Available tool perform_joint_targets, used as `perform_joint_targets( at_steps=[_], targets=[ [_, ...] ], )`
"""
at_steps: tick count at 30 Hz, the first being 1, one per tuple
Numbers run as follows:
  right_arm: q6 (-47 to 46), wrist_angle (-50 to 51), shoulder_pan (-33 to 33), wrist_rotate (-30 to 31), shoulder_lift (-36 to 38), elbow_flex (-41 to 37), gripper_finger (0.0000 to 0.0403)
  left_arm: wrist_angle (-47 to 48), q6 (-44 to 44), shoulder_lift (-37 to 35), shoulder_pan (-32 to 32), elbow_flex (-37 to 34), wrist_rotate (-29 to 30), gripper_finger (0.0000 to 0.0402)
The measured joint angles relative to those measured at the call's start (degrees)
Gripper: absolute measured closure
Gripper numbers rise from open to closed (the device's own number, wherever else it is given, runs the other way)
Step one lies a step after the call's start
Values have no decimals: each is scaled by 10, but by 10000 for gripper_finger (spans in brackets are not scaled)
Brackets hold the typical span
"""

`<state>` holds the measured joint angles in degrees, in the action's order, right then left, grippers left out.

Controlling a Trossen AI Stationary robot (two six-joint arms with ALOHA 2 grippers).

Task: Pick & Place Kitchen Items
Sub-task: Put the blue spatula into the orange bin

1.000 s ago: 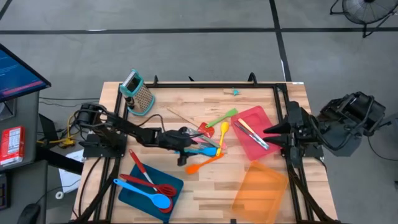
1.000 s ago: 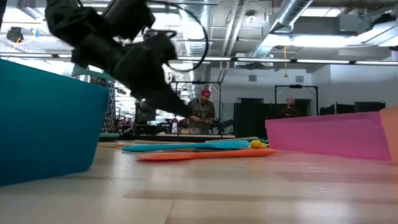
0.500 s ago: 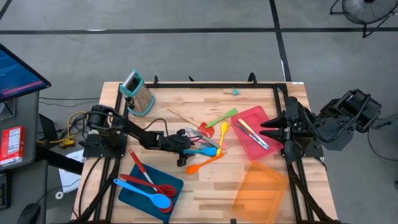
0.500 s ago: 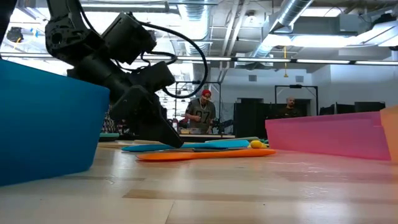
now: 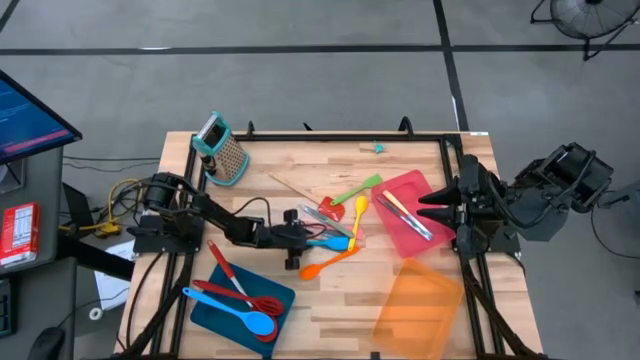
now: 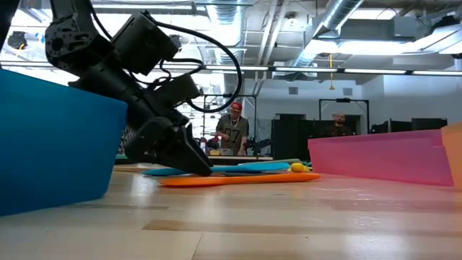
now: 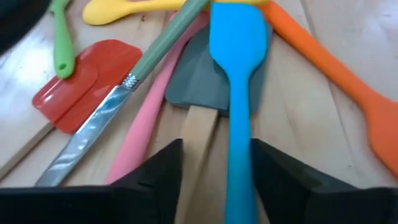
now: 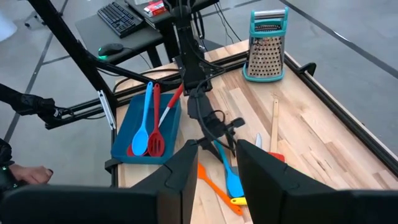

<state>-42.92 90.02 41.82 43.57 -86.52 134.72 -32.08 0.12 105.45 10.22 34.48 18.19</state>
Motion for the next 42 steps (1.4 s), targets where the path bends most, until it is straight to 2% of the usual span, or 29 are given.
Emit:
perform_joint_targets(
  at_steps=[8, 14, 25, 31, 35, 42],
  targets=[
    [0, 0, 0, 0, 0, 0, 295, 5, -5, 0, 0, 0, 27, 341],
    [0, 0, 0, 0, 0, 0, 295, 8, -21, -8, 0, -1, 28, 393],
    [28, 0, 0, 5, 0, 0, 295, 15, -22, -97, 0, -3, 25, 399],
    [29, 0, 0, 15, 0, 0, 295, 10, -38, -208, 0, -3, 38, 400],
    [30, 0, 0, 16, 0, 0, 295, 22, -39, -274, -3, -3, 77, 400],
    [43, 0, -13, 51, 0, 0, 295, 11, -120, -405, -12, -3, 80, 400]
  ],
)
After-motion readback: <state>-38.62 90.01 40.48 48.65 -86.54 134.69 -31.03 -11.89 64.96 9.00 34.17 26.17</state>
